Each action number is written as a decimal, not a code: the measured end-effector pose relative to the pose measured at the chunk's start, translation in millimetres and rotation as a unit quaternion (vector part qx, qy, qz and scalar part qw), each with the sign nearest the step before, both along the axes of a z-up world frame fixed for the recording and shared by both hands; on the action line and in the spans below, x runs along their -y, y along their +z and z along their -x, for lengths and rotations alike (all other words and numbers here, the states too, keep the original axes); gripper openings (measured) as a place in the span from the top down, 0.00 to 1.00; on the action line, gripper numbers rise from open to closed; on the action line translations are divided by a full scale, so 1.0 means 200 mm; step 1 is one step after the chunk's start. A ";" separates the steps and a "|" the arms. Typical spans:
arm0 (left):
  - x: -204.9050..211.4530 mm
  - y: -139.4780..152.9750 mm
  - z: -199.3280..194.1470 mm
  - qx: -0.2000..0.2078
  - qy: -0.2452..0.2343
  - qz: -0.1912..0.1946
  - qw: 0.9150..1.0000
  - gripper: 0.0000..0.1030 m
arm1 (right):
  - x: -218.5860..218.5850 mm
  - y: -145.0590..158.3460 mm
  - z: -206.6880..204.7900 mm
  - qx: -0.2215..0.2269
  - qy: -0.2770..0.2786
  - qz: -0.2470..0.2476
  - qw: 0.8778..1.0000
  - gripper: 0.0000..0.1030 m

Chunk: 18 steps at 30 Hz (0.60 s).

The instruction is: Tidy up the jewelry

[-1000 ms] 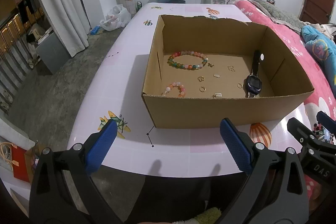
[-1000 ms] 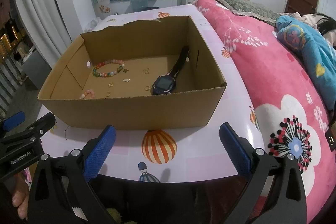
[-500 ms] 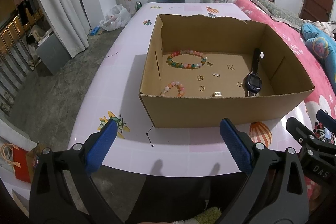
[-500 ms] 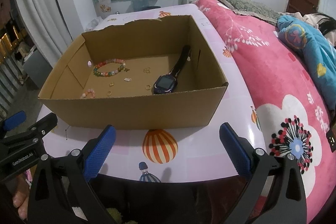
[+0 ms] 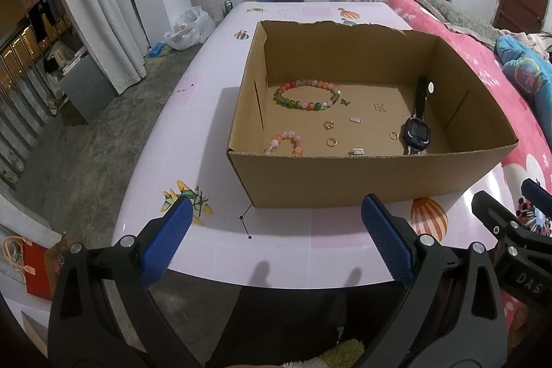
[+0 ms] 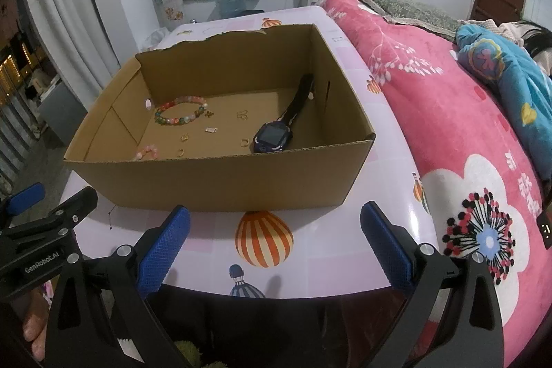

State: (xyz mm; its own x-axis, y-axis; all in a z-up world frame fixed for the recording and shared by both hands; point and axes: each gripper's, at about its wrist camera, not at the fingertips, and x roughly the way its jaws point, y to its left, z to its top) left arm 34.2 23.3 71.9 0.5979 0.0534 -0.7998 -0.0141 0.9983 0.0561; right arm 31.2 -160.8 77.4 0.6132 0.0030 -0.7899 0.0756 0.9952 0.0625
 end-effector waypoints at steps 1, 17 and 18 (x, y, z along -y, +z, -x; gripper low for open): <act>0.00 0.00 0.00 0.000 0.000 0.000 1.000 0.08 | 0.00 0.00 0.00 0.001 0.000 0.000 1.000 0.07; 0.00 0.00 0.00 0.000 0.000 -0.002 1.000 0.08 | 0.01 0.00 0.01 0.001 0.001 -0.001 1.000 0.07; 0.00 0.00 0.00 0.000 0.000 -0.002 1.000 0.08 | 0.01 0.00 0.01 0.001 0.001 -0.001 1.000 0.07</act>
State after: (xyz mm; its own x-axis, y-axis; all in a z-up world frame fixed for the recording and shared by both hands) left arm 34.4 23.2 72.1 0.5973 0.0563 -0.8001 -0.0145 0.9981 0.0594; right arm 29.7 -162.3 77.7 0.6150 0.0052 -0.7885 0.0736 0.9952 0.0640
